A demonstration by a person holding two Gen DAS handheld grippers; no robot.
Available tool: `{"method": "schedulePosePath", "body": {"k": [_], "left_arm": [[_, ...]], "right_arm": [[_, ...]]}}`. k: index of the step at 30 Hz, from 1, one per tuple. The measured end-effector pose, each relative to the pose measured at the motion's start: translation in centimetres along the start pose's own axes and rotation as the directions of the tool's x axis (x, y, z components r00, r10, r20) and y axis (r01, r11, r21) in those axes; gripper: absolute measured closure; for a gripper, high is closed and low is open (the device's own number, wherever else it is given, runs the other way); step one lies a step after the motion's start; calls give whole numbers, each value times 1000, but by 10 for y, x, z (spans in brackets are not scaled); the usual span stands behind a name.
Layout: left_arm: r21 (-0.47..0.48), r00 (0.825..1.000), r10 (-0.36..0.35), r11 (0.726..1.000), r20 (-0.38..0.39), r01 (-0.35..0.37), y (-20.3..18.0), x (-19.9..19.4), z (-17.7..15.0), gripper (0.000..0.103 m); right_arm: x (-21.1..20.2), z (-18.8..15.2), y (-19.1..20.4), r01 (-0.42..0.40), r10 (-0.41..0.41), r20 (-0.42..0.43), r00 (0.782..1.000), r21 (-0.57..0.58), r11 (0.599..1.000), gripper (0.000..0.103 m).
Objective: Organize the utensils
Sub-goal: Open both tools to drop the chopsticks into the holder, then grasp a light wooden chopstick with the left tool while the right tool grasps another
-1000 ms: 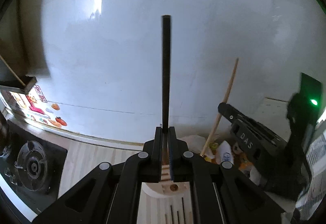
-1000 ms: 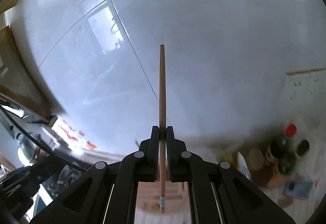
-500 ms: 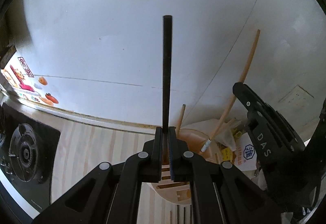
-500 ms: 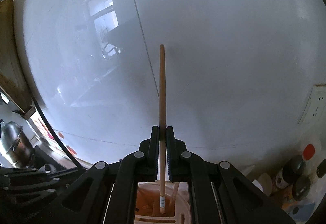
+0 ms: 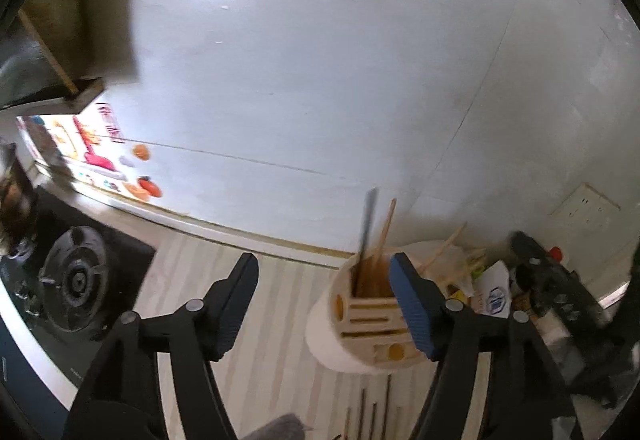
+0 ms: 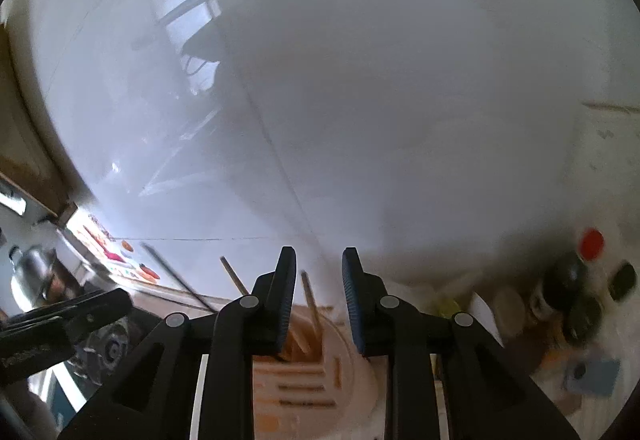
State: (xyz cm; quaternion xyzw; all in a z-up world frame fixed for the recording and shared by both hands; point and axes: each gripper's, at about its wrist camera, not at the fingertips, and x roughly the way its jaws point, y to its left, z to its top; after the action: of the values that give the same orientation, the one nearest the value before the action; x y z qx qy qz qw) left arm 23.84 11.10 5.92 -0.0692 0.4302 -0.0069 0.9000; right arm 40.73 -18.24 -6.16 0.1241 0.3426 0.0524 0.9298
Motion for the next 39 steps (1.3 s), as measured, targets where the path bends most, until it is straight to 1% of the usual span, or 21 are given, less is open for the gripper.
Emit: {"method": "schedulePosePath", "body": {"k": [1,2,3,4,5,6,11,13,16,22,25,27,28,29,32,34,35,36,37,38,39], "left_arm": [[-2,1000,15,1000,2,-15,1,-3,-7,25],[-3,1000,24,1000,5,-24,1,-5,-13,21],[-3,1000,26,1000,10,-26,2,-7,-21,11],[-4,1000,28,1000,13,-28,3,-8,-29,8],[-3,999,31,1000,13,-31,2,-9,-38,7],[5,999,37,999,7,-38,1,-8,-47,1],[43,996,68,997,-49,-66,-4,5,-86,0],[62,994,80,995,-70,-76,-10,11,-103,0],[80,988,80,994,-135,-69,-15,27,-130,0],[140,961,79,989,-265,-43,-28,64,-184,0],[189,942,103,981,-320,-43,-36,83,-211,0],[211,924,114,977,-365,-38,-41,95,-228,0],[218,914,119,975,-389,-35,-42,101,-237,3],[225,906,128,974,-404,-37,-44,105,-243,5],[242,885,139,970,-445,-31,-49,117,-262,14],[247,865,135,969,-483,-14,-51,124,-274,29],[243,856,128,970,-500,-3,-53,127,-280,33],[241,849,125,970,-513,2,-53,130,-284,40],[239,843,124,971,-524,6,-53,132,-288,49],[236,837,120,972,-534,12,-53,134,-292,53],[236,831,120,972,-544,14,-54,136,-295,64]], "right_arm": [[-5,-3,-3,17,-16,-5,1000,10,1000,77],[-14,-9,-10,16,-16,-7,1000,28,999,77],[-19,-13,-13,40,-39,-14,999,34,999,77],[-26,-18,-19,60,-59,-27,998,41,997,77],[-34,-26,-25,58,-56,-34,998,58,997,77],[-40,-33,-30,79,-76,-44,996,68,995,77],[-66,-75,-67,135,-124,-93,988,122,983,76],[-70,-92,-78,162,-146,-121,982,137,977,76],[-69,-119,-91,203,-177,-167,970,147,968,76],[-65,-171,-127,272,-221,-275,936,160,949,76],[-56,-198,-141,303,-238,-341,910,155,940,76],[-48,-217,-153,323,-244,-396,885,145,935,76],[-44,-223,-156,329,-246,-418,875,139,934,76],[-38,-234,-162,338,-247,-454,856,131,932,76],[-27,-259,-175,354,-242,-530,813,120,928,76],[-23,-270,-182,360,-237,-560,794,118,926,73],[-22,-276,-185,360,-233,-572,787,118,925,73],[-21,-282,-189,362,-229,-585,778,119,925,72],[-21,-285,-191,361,-224,-595,772,120,925,70],[-21,-287,-192,358,-218,-603,768,122,926,70],[-21,-291,-193,355,-212,-610,763,122,927,69]]}}
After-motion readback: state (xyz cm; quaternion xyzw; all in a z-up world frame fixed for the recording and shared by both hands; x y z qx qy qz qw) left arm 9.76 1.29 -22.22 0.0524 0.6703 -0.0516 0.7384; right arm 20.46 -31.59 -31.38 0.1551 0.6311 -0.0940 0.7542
